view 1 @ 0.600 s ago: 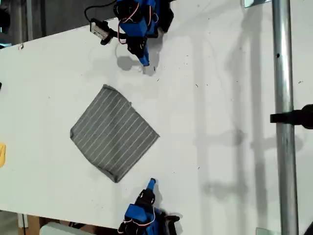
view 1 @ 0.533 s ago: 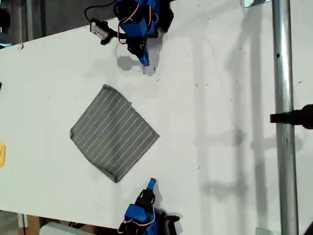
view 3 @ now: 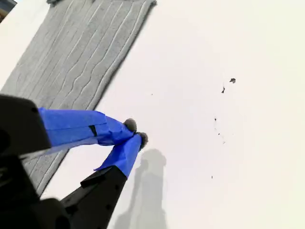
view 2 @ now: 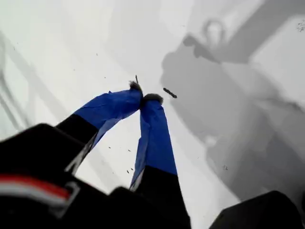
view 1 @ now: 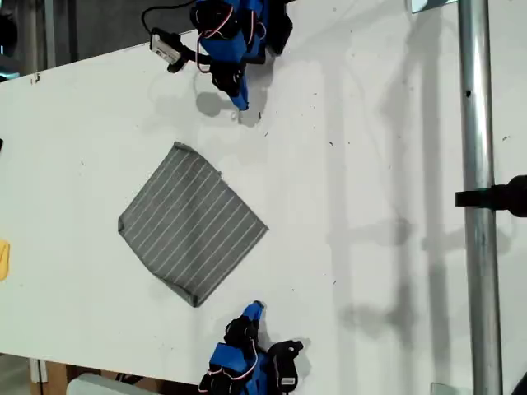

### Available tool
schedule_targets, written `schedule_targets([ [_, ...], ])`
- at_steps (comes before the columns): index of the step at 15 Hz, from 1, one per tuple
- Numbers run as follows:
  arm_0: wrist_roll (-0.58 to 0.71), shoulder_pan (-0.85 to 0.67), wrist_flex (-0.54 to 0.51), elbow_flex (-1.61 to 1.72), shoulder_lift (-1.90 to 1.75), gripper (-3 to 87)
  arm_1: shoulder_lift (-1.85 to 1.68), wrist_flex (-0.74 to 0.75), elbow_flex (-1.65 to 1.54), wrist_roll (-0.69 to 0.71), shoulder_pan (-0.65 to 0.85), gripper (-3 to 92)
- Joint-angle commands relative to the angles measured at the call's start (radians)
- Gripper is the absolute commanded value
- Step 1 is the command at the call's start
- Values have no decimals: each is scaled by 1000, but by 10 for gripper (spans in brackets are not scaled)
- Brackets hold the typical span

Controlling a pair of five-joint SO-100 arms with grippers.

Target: Grasp corners of a towel and fold twice.

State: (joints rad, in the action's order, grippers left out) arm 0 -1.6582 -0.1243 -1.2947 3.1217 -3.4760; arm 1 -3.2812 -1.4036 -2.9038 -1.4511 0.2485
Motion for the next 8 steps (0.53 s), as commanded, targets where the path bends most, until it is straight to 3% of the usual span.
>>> schedule_targets([
  [1,-55,6,32,-9,-3,-29,-5,-5,20,14,8,-3],
  [6,-130,15,71,-123,26,-29,-9,-58,95,0,-28,-3],
  [8,-124,11,138,-235,215,-29,-5,-71,158,5,-31,-3],
])
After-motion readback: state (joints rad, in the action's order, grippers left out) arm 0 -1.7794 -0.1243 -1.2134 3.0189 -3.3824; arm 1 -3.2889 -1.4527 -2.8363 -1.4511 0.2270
